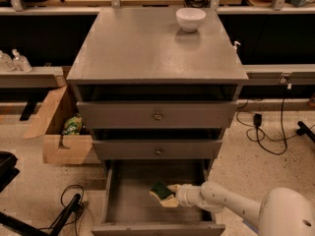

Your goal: Place sponge into bottom drawer

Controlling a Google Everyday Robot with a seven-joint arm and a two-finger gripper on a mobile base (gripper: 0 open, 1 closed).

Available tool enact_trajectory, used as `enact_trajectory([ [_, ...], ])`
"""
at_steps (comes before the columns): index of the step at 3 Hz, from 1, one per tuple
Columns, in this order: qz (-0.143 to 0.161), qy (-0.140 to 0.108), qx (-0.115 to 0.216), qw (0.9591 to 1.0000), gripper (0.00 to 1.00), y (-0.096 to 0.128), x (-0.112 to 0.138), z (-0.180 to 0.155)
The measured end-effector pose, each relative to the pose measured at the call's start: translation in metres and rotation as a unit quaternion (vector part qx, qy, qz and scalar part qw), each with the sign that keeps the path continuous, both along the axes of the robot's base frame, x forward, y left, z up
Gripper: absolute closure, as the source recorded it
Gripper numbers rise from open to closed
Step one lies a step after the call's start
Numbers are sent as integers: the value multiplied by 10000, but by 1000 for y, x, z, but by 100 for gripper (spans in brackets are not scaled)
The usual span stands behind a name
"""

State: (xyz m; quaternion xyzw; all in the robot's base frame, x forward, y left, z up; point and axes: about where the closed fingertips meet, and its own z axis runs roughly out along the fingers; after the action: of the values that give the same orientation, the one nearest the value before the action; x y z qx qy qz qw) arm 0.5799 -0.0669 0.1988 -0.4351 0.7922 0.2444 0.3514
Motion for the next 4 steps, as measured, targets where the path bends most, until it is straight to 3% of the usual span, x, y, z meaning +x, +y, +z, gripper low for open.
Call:
enact_trajectory([
  [3,36,25,26,10000,12,6,-2,-2],
  [4,46,32,33,10000,0,8,-3,-3],
])
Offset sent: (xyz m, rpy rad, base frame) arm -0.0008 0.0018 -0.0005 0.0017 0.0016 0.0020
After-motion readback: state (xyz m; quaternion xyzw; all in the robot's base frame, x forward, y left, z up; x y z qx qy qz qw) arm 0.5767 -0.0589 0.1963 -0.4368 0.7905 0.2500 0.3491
